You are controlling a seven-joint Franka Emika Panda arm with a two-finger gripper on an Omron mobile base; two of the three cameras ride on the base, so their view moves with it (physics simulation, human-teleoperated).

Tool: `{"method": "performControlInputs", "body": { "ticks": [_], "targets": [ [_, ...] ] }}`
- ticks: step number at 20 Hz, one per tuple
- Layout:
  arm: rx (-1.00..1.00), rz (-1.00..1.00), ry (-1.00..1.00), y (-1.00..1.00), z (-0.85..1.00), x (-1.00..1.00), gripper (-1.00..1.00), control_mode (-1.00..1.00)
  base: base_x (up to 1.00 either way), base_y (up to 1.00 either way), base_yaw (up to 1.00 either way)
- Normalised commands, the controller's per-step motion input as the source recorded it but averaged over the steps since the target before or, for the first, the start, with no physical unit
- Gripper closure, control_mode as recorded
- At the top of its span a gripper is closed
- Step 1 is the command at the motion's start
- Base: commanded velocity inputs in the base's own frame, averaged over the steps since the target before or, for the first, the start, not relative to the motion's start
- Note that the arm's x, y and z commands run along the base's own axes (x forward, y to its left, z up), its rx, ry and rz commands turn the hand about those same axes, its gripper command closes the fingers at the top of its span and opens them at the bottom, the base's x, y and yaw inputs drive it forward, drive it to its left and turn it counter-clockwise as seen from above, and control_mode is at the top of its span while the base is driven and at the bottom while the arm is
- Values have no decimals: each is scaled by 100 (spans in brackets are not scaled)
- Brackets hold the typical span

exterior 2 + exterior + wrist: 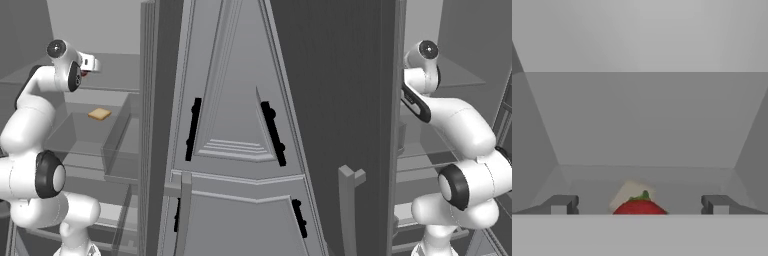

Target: Take the strawberry from the fridge and place it on top of the pancake, located on the dining counter.

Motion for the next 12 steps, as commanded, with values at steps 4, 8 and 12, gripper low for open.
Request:
{"method": "performControlInputs", "body": {
  "ticks": [4,8,12],
  "targets": [
    [0,0,0,10,-18,4,100,-100,0,0,0],
    [0,0,0,0,-23,-12,100,-100,0,0,0],
    [0,0,0,0,-26,-17,100,-100,0,0,0]
  ]
}}
